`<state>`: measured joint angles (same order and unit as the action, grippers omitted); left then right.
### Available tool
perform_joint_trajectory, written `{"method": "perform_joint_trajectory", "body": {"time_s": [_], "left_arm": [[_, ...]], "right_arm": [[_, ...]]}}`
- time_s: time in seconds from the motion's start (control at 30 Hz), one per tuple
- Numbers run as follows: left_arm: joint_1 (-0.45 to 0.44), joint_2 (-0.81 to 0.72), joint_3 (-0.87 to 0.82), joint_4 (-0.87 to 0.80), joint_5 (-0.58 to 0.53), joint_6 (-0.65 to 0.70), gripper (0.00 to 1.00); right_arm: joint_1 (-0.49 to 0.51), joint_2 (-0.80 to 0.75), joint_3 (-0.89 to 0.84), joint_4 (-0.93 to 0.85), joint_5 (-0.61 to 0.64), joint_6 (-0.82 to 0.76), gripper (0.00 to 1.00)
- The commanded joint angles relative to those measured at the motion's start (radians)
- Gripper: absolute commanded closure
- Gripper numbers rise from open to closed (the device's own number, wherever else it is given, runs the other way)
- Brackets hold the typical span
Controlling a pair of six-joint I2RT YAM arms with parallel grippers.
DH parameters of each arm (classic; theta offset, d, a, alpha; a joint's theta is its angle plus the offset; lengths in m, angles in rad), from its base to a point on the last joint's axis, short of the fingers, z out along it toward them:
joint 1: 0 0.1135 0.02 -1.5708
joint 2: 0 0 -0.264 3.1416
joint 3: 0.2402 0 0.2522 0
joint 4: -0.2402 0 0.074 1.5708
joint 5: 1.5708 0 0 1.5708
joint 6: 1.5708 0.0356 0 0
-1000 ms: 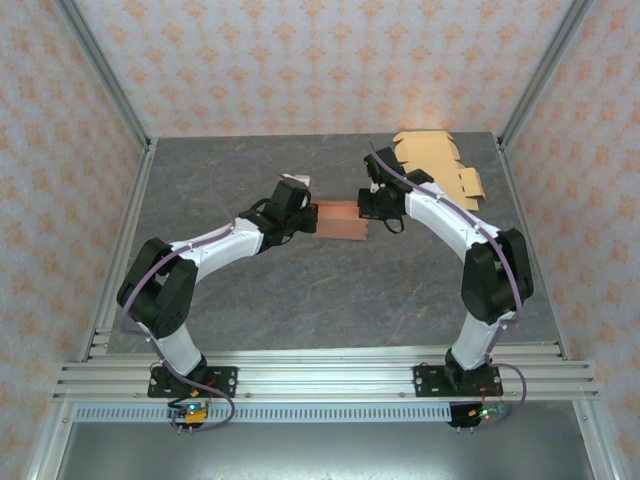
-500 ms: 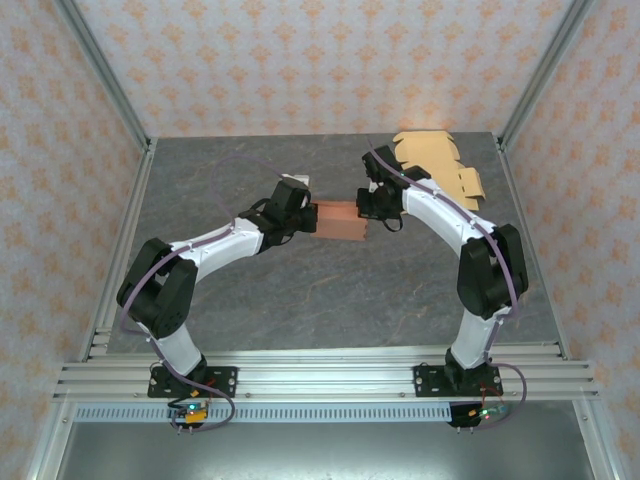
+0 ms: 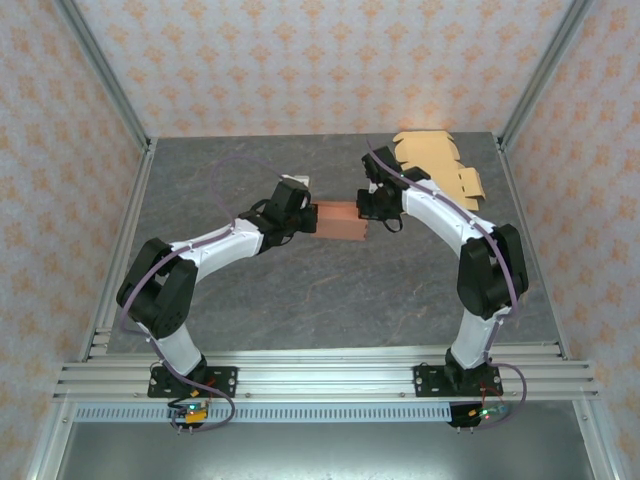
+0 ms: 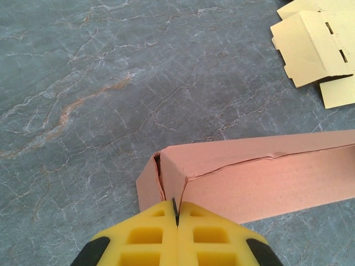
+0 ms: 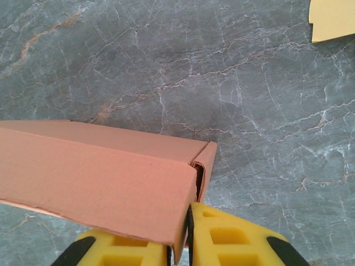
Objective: Fold the paper box
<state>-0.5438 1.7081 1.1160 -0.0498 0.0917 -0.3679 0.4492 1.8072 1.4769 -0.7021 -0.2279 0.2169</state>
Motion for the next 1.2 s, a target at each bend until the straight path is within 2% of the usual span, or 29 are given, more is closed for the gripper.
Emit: {"method": "perform_joint_trajectory", "body": {"time_s": [0.0, 0.17, 0.43, 0.53, 0.73, 0.83, 0.93, 1.0, 1.07, 1.13, 1.17], "left_arm": [[-0.029, -0.026, -0.037, 0.033, 0.003, 0.018, 0.99], [-0.042, -0.02, -0.067, 0.052, -0.036, 0.041, 1.0], [-0.051, -0.011, -0.077, 0.05, -0.079, 0.066, 1.0], [-0.054, -0.003, -0.072, 0.046, -0.089, 0.075, 1.0], [-0.059, 0.003, -0.069, 0.051, -0.102, 0.09, 1.0], [-0.059, 0.01, -0.067, 0.05, -0.101, 0.095, 1.0], [-0.059, 0.014, -0.066, 0.051, -0.099, 0.095, 1.0], [-0.059, 0.013, -0.068, 0.054, -0.097, 0.096, 1.0], [-0.059, 0.012, -0.071, 0.059, -0.094, 0.096, 1.0], [-0.059, 0.015, -0.073, 0.061, -0.092, 0.096, 1.0], [-0.059, 0.015, -0.074, 0.061, -0.092, 0.095, 1.0]], "right_arm": [[0.016, -0.039, -0.052, 0.058, 0.014, -0.033, 0.85], [0.016, -0.039, -0.092, 0.099, 0.008, -0.019, 0.84], [0.016, -0.178, -0.196, 0.225, -0.017, -0.019, 0.61], [0.014, -0.226, -0.216, 0.235, -0.047, -0.06, 0.59], [0.002, -0.307, -0.231, 0.199, -0.026, -0.368, 0.46], [-0.012, -0.341, -0.262, 0.219, -0.086, -0.626, 0.42], [-0.014, -0.349, -0.287, 0.264, -0.129, -0.832, 0.28], [-0.021, -0.319, -0.263, 0.247, -0.201, -0.972, 0.28], [-0.021, -0.281, -0.253, 0.208, -0.299, -1.176, 0.27], [-0.021, -0.243, -0.253, 0.203, -0.325, -1.319, 0.27], [-0.021, -0.227, -0.258, 0.24, -0.314, -1.337, 0.27]]}}
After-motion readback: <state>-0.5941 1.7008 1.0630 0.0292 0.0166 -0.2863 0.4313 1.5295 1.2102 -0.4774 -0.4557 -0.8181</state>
